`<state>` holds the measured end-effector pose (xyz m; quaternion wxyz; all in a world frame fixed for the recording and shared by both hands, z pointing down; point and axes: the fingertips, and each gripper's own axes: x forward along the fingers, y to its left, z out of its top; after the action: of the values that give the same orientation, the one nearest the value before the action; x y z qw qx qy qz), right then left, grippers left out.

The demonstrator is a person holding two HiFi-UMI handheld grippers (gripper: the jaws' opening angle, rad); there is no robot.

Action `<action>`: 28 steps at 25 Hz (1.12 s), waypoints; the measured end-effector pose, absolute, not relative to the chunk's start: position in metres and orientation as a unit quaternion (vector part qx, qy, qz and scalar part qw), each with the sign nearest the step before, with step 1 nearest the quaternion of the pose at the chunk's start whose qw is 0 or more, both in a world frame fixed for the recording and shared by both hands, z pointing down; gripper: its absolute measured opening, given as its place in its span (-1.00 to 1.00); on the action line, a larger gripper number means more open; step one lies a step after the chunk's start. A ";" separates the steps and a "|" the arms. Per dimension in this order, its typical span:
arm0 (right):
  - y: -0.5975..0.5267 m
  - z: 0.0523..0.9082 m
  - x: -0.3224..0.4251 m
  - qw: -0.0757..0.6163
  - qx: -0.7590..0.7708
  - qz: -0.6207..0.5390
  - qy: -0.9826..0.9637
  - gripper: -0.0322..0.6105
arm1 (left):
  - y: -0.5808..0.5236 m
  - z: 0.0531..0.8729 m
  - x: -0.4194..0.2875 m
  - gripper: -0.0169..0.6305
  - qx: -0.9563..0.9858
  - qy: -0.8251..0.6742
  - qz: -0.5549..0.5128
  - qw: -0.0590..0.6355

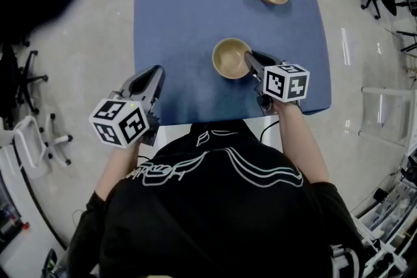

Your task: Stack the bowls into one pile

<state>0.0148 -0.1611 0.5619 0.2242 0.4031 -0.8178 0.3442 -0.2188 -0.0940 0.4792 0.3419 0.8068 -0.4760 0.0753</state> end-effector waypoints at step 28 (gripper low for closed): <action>-0.235 0.509 0.053 0.203 0.384 0.338 -0.835 -0.77 | -0.146 0.451 -0.173 -0.84 0.797 -0.494 0.058 0.343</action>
<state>0.0533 -0.2350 0.5087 0.2034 0.3843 -0.8348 0.3378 -0.1733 -0.1464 0.4512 0.3431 0.7967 -0.4943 0.0578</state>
